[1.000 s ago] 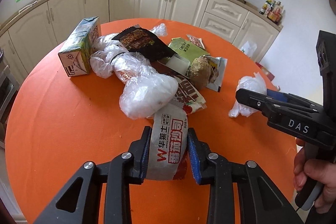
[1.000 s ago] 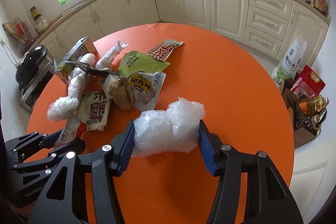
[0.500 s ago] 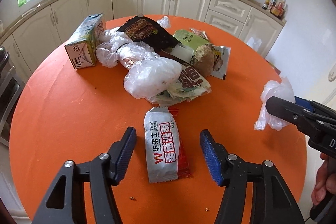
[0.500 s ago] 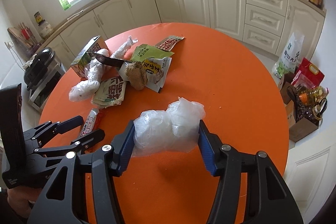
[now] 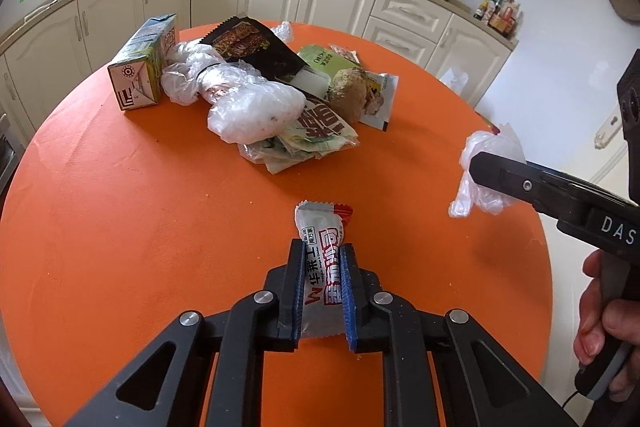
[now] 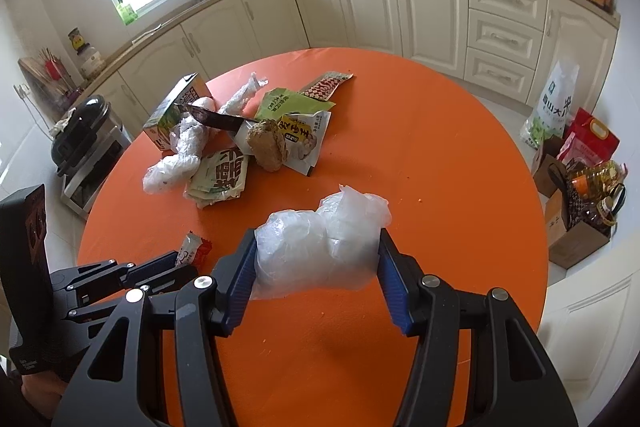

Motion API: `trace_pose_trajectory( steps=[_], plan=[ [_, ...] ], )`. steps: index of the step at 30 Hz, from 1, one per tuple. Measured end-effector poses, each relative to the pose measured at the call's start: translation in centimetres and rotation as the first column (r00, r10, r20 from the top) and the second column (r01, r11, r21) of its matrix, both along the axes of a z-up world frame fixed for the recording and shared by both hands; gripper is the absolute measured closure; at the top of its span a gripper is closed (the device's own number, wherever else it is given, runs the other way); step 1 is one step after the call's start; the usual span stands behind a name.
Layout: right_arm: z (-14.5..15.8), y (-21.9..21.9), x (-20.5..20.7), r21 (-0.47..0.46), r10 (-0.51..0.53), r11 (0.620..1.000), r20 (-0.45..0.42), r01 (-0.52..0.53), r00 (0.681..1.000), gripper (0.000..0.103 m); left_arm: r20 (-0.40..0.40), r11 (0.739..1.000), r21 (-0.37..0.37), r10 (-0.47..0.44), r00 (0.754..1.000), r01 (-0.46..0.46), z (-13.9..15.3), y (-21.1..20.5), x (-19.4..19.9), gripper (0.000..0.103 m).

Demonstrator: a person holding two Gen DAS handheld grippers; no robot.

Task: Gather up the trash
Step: 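Grasp the white snack packet with the left tool while the right tool grasps a plastic bag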

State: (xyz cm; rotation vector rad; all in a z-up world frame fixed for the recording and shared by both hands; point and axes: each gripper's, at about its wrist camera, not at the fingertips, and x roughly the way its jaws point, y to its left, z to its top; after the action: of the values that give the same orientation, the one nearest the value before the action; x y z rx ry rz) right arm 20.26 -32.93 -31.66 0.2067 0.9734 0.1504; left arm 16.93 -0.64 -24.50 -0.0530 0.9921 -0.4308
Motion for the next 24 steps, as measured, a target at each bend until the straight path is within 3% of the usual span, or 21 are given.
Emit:
trace_pose_trajectory(
  steps=[8,14,24],
  plan=[
    [1.4,-1.2,-0.8,0.001,-0.024,1.0,0.033,0.024,0.999,0.046,0.088,1.0,0.001,-0.017,0.996,0.017,3.3,-1.8,-2.2,0.092],
    [4.7,-2.4,-1.8,0.002,-0.048,0.999,0.11,0.048,0.993,0.046,0.184,1.0,0.002,-0.03,0.982,0.03,7.1,-2.5,-3.4,0.092],
    [13.3,-6.8,-5.3,0.0,-0.13,0.991,0.307,0.137,0.943,0.046,0.384,0.994,-0.034,-0.085,0.919,0.106,15.6,-5.4,-5.9,0.092]
  ],
)
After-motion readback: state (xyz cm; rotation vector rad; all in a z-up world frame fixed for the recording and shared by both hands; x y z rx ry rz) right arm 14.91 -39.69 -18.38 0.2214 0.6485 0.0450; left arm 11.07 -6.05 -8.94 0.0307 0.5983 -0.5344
